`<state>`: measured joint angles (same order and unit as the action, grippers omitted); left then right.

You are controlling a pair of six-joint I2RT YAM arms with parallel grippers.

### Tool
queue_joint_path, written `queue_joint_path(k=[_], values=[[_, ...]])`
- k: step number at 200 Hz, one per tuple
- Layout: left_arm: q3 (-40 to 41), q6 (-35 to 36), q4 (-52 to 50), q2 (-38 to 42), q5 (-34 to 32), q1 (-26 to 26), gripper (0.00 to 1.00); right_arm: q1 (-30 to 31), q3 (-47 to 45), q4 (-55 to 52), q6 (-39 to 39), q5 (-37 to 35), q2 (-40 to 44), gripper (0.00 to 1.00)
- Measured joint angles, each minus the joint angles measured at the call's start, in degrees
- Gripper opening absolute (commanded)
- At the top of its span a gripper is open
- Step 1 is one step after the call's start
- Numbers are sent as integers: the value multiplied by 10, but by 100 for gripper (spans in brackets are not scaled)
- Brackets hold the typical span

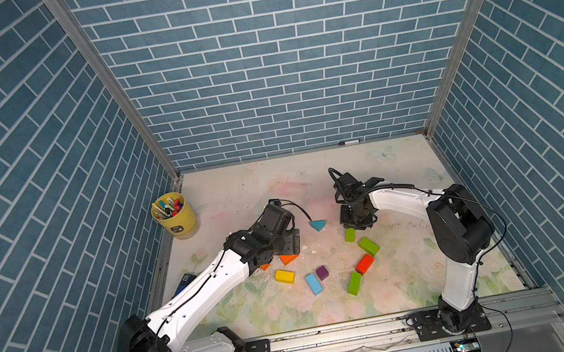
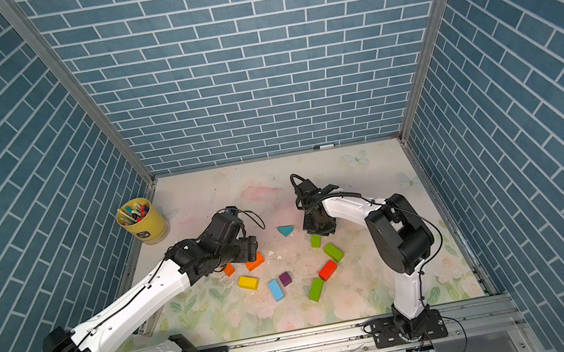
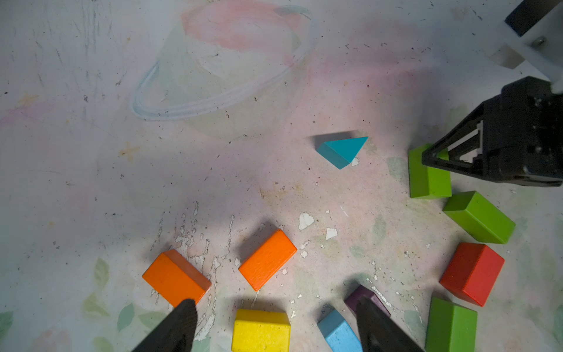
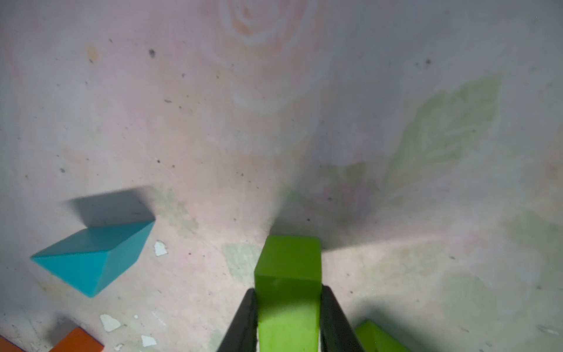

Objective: Assemble a heart with building blocks
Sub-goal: Move the building block to the center of the board.

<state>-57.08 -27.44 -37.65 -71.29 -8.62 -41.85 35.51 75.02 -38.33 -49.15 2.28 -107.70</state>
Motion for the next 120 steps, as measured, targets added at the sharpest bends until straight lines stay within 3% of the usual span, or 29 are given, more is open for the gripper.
queue_joint_path(k=[12, 35, 63, 120], values=[[0, 0, -2, 0, -2, 0, 84, 1, 17, 1, 0, 3, -13, 31], [0, 0, -3, 0, -3, 3, 83, 1, 36, 0, 1, 6, -23, 54], [0, 0, -5, 0, -4, 3, 83, 1, 29, 6, 17, 11, -20, 67], [0, 0, -11, 0, -6, 5, 82, 12, -37, 33, 79, 60, 28, 62]])
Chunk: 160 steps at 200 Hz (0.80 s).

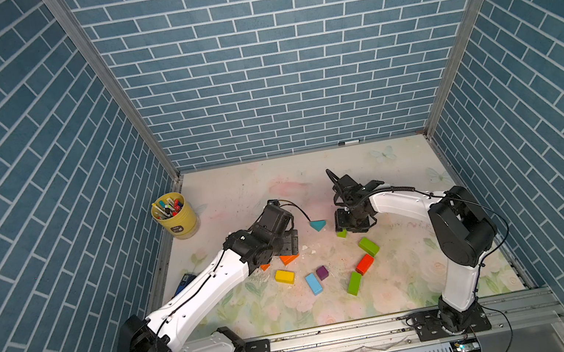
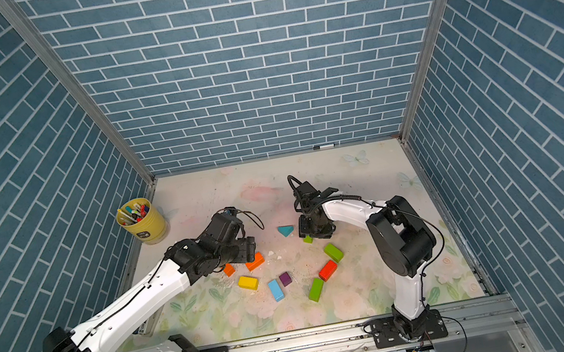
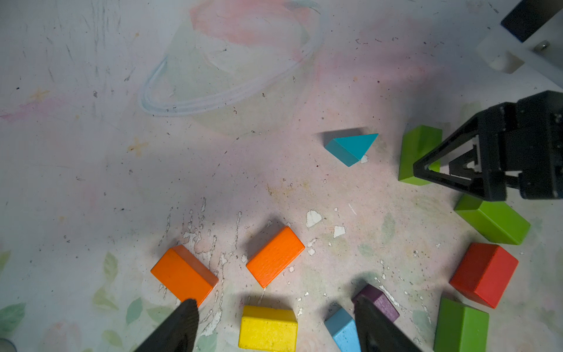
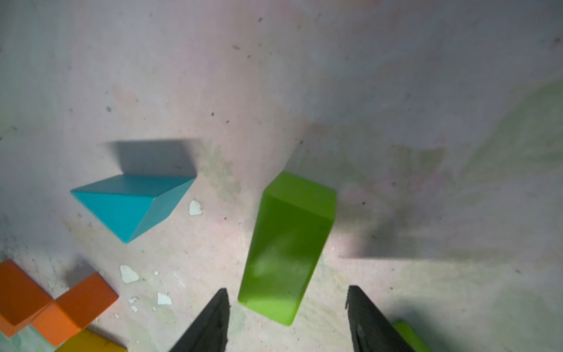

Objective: Assemble a heart with building blocks
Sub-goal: Move the building block to the center of the board, then assemble the building block at the center of the board.

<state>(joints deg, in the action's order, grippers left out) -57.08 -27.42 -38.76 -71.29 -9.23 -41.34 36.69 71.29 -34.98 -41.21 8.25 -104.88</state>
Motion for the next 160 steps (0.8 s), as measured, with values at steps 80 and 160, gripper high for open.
queue_joint_path(k=[80, 160], values=[[0, 2, -4, 0, -2, 5, 81, 4, 73, -20, 45, -25, -38, 52], [0, 13, -4, 0, -7, 6, 80, 11, 109, -86, 25, -76, -64, 55]])
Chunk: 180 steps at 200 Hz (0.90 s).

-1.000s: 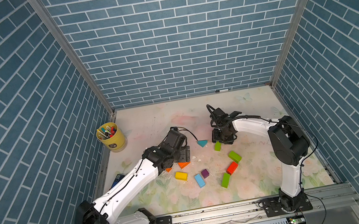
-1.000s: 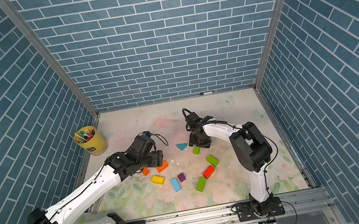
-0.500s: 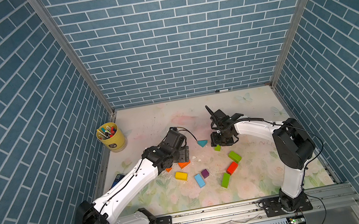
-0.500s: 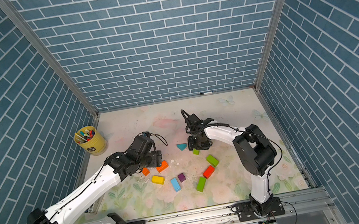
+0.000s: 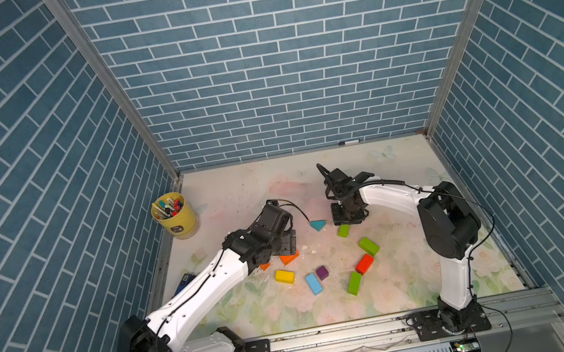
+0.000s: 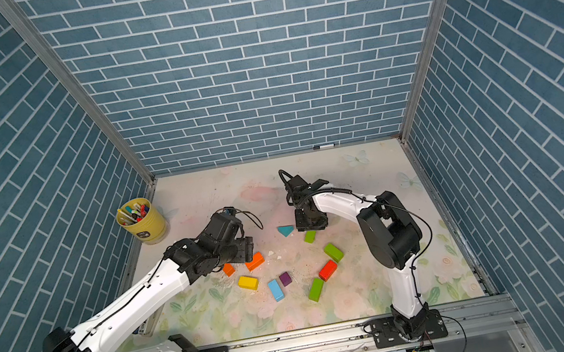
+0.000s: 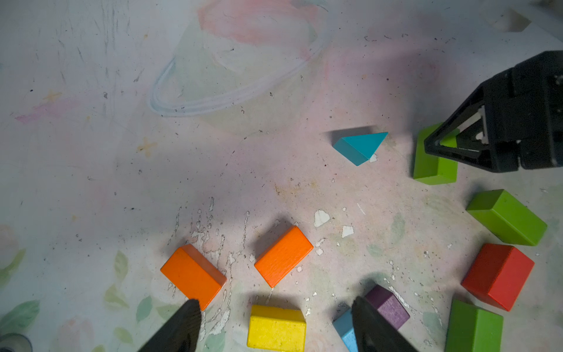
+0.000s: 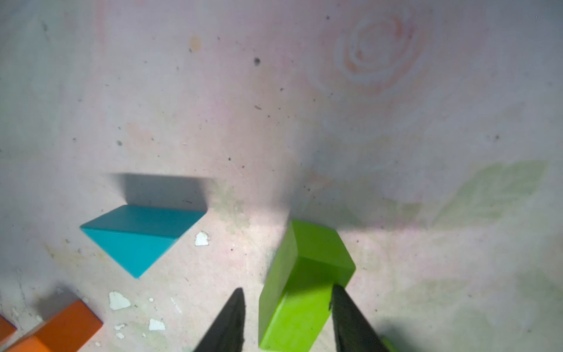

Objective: Assemble a heart with building blocks
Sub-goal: Assemble the building block at the center of the board.

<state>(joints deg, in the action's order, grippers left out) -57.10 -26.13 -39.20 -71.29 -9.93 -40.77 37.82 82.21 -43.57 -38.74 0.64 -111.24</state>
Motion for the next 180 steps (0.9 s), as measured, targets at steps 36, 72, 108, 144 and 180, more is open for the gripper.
queue_joint_path(k=[36, 72, 108, 144, 180], values=[[0, 5, 0, 0, -2, 1, 80, 8, 0, -11, -5, -7, 0, 53], [0, 11, 0, 0, -3, 5, 79, 8, 0, -11, -12, -5, -5, 47], [0, 14, 0, 0, -3, 9, 79, 9, 0, 0, -23, 10, -17, 43], [0, 15, 0, 0, -3, 13, 79, 15, 0, 13, -37, 28, -18, 48], [0, 15, 0, 0, -3, 14, 79, 19, 5, 19, -43, 37, -18, 59]])
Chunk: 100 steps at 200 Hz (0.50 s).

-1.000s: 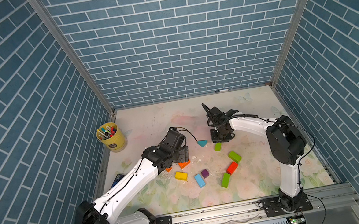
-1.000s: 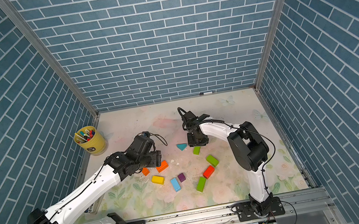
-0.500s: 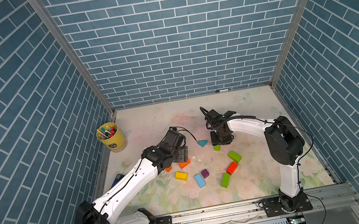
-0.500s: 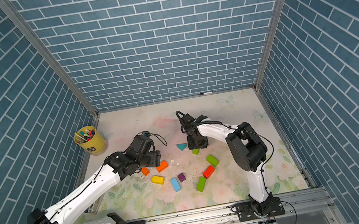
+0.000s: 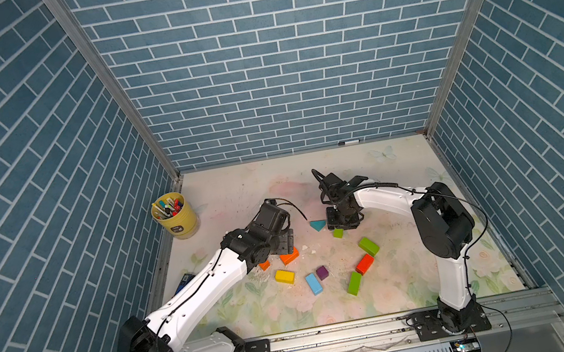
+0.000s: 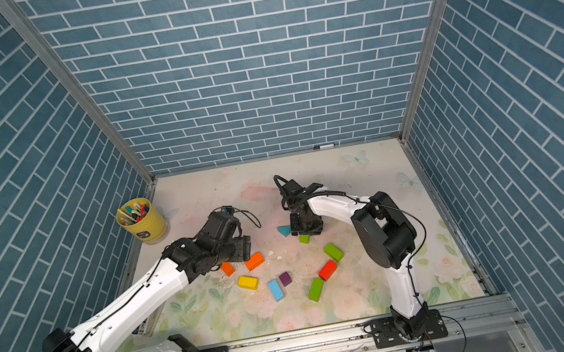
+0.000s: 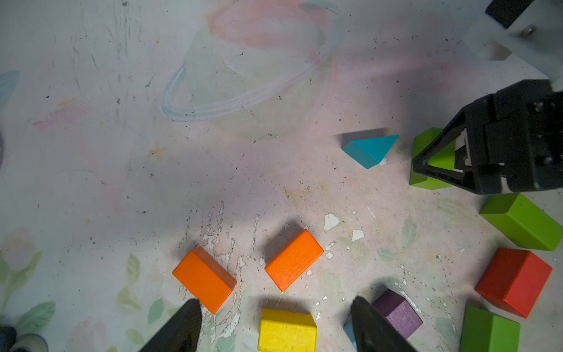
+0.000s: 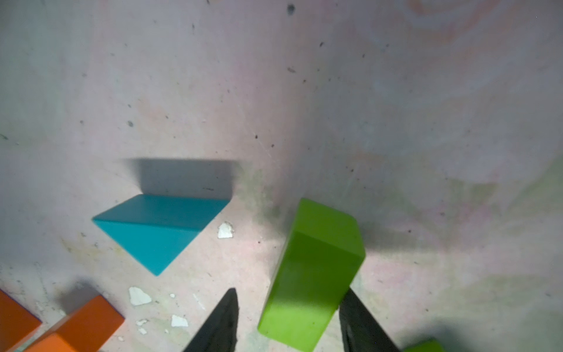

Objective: Assemble a heart with building blocks
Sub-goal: Assemble the building block at the center of the board.

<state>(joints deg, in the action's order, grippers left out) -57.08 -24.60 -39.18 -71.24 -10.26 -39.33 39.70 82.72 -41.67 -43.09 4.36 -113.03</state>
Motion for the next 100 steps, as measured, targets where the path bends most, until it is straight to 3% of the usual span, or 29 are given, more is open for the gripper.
queue_joint_path(k=[33, 100], values=[[0, 0, 0, 0, 0, 0, 79, 1, -10, 8, 19, 2, 5, 59], [0, 0, 0, 0, 0, 5, 78, 5, -21, -21, 142, 1, 12, 56]])
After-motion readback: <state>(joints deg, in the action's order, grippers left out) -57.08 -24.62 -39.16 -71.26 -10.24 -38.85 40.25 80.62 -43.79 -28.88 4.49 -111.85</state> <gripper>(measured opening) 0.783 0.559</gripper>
